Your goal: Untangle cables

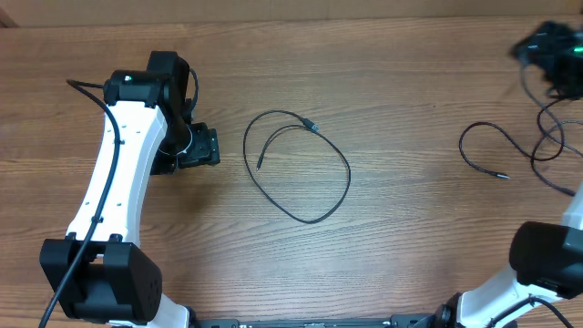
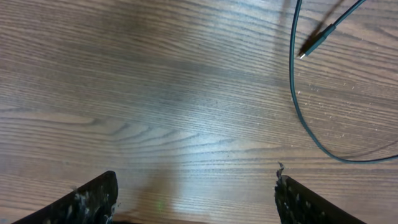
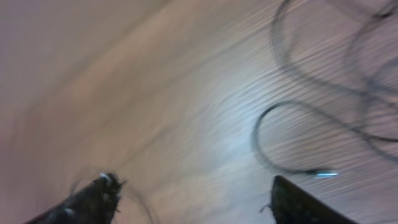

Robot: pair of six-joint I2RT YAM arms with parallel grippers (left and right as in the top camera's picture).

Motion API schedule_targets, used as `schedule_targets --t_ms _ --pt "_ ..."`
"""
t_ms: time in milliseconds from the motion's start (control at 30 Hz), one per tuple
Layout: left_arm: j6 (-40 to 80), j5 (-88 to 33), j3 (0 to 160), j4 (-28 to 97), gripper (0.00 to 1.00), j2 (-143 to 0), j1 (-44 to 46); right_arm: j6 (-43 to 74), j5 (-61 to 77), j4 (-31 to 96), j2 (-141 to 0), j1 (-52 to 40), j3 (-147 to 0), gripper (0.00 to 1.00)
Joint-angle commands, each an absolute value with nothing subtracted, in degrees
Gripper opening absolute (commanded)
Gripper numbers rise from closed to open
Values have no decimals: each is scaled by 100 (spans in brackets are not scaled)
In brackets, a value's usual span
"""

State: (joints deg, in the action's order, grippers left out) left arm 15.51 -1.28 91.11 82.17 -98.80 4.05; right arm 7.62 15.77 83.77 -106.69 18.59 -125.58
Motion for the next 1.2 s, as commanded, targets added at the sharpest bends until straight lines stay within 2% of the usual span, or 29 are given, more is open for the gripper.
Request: schedule_targets --t_ms 0,400,667,1000,1133,1167 --pt "1632 -150 9122 8167 81 -9887 427 -5 2110 8615 -10663 1337 -12285 82" --pt "1627 -150 9122 8051 85 -9887 425 -110 1918 8184 -10663 -421 -9889 82" --pt "1629 -145 9122 7957 88 -9887 425 626 1581 7059 -10663 -1253 -8405 82" --pt "1603 -130 9122 7948 88 -9887 425 1730 1203 5408 -10663 -2290 -6834 74" --pt "1579 -130 9122 7950 88 -9887 425 2596 497 5124 -10663 -2626 -6611 68" --pt "1562 -132 9122 7950 88 -9887 425 2766 346 5096 -10663 -2692 -6587 63"
